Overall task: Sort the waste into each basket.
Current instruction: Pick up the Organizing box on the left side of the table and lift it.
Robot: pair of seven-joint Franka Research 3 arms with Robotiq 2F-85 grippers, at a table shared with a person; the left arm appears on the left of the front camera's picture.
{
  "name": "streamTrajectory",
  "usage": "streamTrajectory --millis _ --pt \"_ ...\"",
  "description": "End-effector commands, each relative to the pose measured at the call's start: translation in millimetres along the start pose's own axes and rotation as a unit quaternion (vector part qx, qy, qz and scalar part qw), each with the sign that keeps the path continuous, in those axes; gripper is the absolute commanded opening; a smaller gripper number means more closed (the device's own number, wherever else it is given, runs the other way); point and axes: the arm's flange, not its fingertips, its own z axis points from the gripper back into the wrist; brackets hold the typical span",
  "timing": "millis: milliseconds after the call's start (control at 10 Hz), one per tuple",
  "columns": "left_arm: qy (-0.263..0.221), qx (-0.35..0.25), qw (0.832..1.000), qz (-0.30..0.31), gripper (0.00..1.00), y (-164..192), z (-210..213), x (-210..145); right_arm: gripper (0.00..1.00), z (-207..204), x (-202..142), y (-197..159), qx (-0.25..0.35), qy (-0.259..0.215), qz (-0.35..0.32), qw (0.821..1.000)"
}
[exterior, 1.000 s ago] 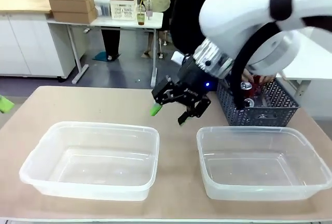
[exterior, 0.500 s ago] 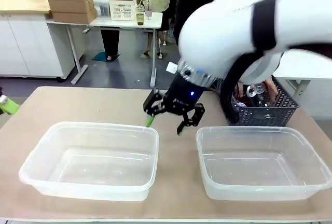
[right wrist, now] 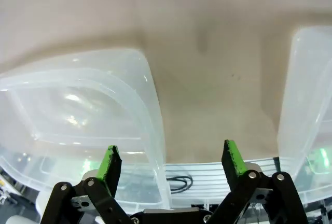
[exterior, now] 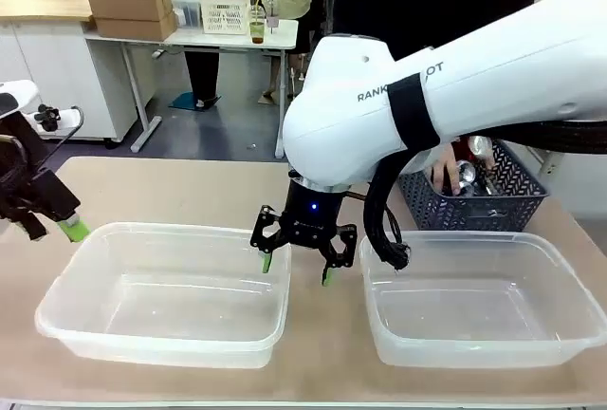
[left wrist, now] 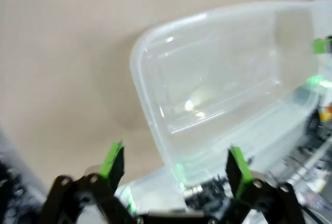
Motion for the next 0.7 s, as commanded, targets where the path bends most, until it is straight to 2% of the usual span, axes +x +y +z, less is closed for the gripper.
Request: streamTrajectory --millis 0,100,300,500,600 --pt "-0.018 -0.014 1.000 0.001 1.00 -2 17 -14 1.00 7 -8 2 0.013 -0.016 0.006 1.000" --pt "0.000 0.000 1.000 0.000 1.00 0 0 0 1.00 0 0 0 0.000 0.000 0.000 1.000" --pt "-0.014 0.040 0.999 0.002 1.00 -14 -50 1 1.00 -13 4 11 -0.010 0.010 -0.006 1.000" --pt "0.029 0.031 0.999 0.006 1.00 -15 -81 -7 1.00 -15 4 13 -0.006 0.014 -0.010 1.000" --pt "0.043 0.055 0.997 0.020 1.00 -9 -93 -9 1.00 -14 3 13 -0.003 0.010 -0.012 1.000"
